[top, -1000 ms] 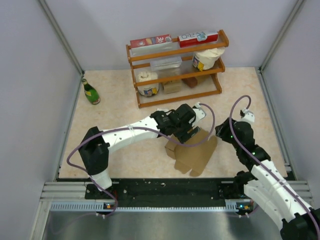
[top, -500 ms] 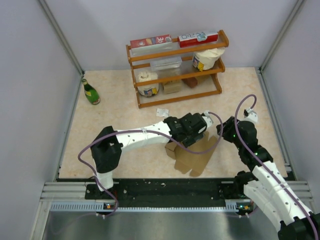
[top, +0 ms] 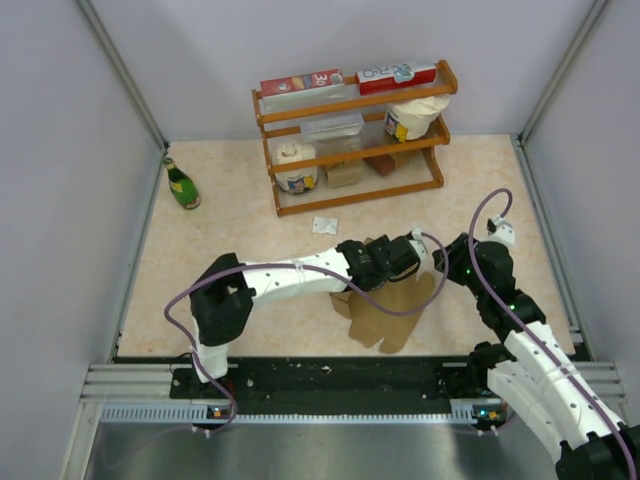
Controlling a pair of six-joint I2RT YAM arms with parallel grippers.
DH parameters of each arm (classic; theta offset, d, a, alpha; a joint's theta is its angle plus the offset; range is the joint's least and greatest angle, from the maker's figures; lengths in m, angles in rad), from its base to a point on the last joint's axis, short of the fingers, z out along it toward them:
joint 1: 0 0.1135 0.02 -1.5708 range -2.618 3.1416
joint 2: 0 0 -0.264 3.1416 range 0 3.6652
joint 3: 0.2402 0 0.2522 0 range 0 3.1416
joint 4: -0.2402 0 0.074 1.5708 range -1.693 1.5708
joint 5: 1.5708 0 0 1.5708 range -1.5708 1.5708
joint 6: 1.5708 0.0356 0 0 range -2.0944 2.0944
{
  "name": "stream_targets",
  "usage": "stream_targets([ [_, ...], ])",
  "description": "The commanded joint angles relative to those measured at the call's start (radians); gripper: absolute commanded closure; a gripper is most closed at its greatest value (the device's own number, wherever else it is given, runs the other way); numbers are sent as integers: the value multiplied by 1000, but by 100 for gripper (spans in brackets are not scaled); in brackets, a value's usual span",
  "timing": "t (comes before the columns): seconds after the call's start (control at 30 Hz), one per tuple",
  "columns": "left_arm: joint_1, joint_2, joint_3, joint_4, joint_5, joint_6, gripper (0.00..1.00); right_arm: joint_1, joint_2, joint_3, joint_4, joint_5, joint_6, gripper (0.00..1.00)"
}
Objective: Fold the paper box
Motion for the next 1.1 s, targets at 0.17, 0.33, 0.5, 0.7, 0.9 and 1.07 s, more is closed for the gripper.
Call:
stream_targets([
  [0.17,-4,20,17,12,-76,32,56,-12,-11,20,25,-6,6,53],
  [0.33,1,16,3,27,-96,47,64,-13,-16,21,25,-4,6,53],
  [0.5,31,0,-14,50,-50,38,72,-13,-17,28,26,-17,6,53],
  [0.7,117,-29,-63,93,88,6,78,-13,-14,52,19,-41,-13,53],
  [0.9,229,-53,-124,153,307,-48,82,-12,-7,93,-3,-66,-38,52],
  [1.07,274,-63,-172,204,412,-76,82,-13,-8,129,-18,-87,-58,51],
])
